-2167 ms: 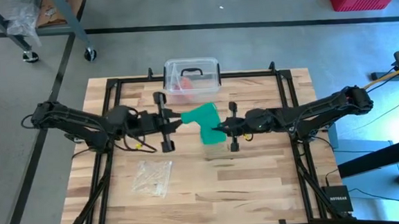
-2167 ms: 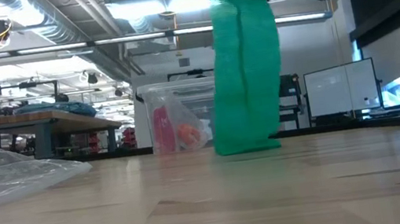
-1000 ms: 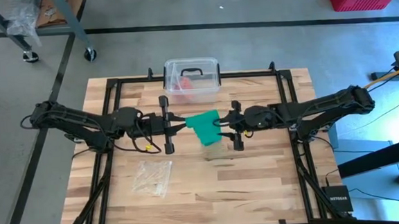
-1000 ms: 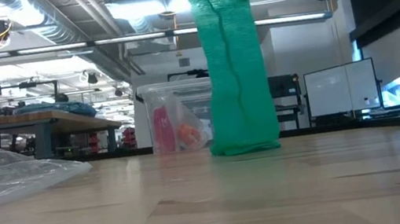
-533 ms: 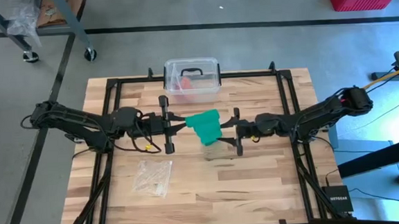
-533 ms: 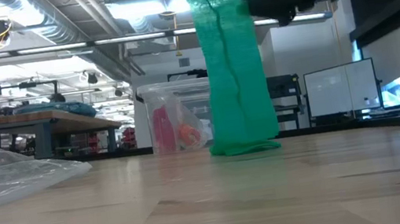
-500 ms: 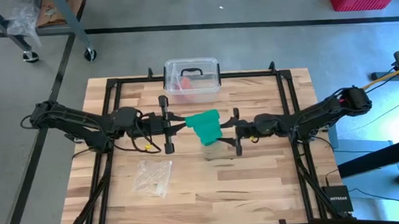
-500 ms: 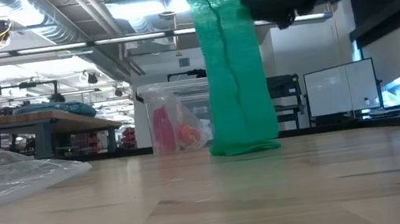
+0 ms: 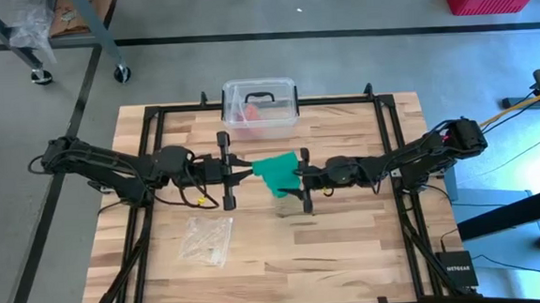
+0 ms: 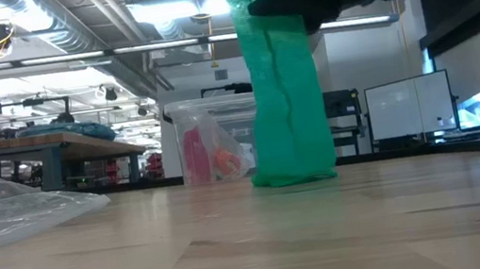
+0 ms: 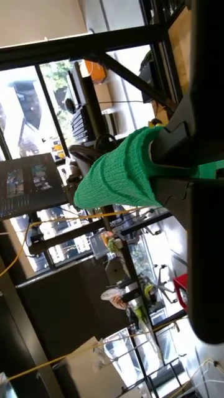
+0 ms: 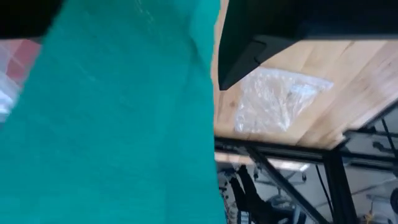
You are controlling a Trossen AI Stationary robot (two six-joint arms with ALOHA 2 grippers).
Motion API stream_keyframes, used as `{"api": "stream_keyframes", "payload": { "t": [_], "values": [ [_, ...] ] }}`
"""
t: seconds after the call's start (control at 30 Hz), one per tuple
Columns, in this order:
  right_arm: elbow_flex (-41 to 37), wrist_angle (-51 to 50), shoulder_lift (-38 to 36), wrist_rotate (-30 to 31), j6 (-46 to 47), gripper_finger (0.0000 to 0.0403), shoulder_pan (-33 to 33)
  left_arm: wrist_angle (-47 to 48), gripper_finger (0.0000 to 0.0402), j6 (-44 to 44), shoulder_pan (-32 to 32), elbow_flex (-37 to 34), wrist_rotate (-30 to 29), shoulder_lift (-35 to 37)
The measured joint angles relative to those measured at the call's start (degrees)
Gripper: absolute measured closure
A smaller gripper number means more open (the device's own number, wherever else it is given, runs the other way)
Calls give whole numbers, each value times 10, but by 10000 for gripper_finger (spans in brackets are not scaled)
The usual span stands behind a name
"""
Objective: Roll bandage
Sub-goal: Roll the green bandage
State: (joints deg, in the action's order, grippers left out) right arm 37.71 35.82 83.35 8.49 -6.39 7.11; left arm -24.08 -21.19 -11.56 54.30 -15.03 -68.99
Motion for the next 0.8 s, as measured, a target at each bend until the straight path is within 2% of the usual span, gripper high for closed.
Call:
{"api": "stream_keyframes", "payload": {
  "t": [0.2, 0.43, 0.5, 0.63, 0.7, 0.8],
  "values": [
    [-1, -39, 0, 0, 1, 261, 0, -1, 391, 0, -1, 0, 0, 0],
    [-1, -63, 0, -4, -3, 385, 0, -5, 391, -2, -1, 0, 0, 0],
    [-1, -71, 0, -5, -13, 392, 0, -5, 391, -1, -1, 0, 0, 0],
    [-1, -74, 0, -5, -18, 380, 0, -7, 391, 3, -2, 0, 0, 0],
    [-1, -74, 0, -5, -32, 391, 2, -8, 391, 1, -2, 0, -4, 0],
    [-1, -72, 0, -5, -52, 396, 15, -10, 391, -22, -7, 0, -38, 1]
  ]
}}
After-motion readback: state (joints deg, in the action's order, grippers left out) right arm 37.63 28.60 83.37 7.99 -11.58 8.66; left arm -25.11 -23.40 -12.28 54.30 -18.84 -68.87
